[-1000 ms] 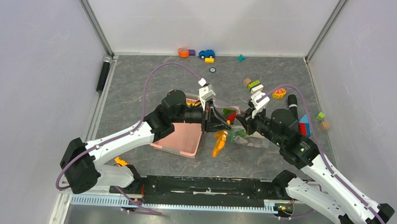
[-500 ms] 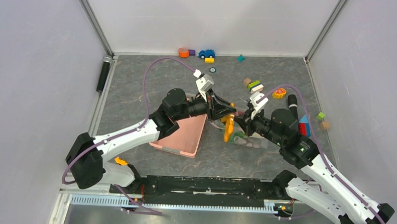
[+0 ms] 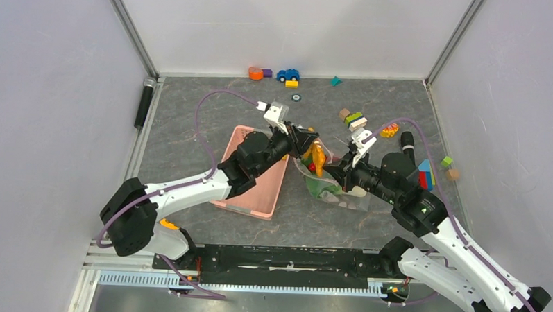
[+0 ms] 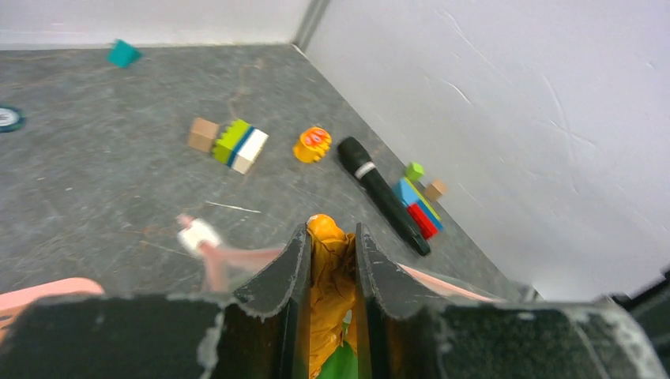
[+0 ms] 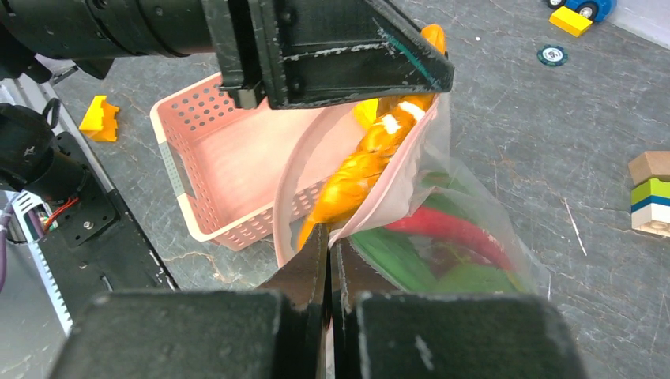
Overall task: Place the food in the zip-top bag and seal the zipper
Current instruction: Place the fake vegetable in the zipper food storage bag.
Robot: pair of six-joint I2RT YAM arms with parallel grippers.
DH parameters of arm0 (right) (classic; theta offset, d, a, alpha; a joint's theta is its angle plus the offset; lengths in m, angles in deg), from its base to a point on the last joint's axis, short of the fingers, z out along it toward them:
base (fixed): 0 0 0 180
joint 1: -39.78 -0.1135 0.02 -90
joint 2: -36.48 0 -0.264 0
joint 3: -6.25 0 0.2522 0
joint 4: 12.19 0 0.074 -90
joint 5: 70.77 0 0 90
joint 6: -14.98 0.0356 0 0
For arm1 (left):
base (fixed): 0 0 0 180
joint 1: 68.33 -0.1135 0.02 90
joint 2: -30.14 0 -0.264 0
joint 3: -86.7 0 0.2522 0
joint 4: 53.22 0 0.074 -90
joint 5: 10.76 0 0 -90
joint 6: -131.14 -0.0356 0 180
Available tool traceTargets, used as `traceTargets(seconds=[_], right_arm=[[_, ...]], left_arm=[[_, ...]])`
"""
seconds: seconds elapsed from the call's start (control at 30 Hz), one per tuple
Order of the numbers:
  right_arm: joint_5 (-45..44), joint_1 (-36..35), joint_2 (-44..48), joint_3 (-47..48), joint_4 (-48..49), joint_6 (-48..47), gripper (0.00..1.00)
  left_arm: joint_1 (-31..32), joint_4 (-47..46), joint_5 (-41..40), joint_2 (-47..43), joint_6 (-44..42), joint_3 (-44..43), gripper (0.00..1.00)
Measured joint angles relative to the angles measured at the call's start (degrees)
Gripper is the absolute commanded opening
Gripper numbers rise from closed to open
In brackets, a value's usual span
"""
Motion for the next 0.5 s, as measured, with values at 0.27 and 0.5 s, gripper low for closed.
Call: traceTargets(seconds=[0.27, 0.5], right_arm=[[0.4, 0.0, 0.2, 1.3, -0.1, 1.7, 0.01], [-1.8, 0.0, 1.1, 1.6, 0.7, 3.4, 0.02]], left_arm=[[4.7, 0.2, -18.3, 0.0, 0.4, 0.3, 0.02], [7.9, 0.2, -25.0, 0.0, -0.1, 0.3, 0.02]])
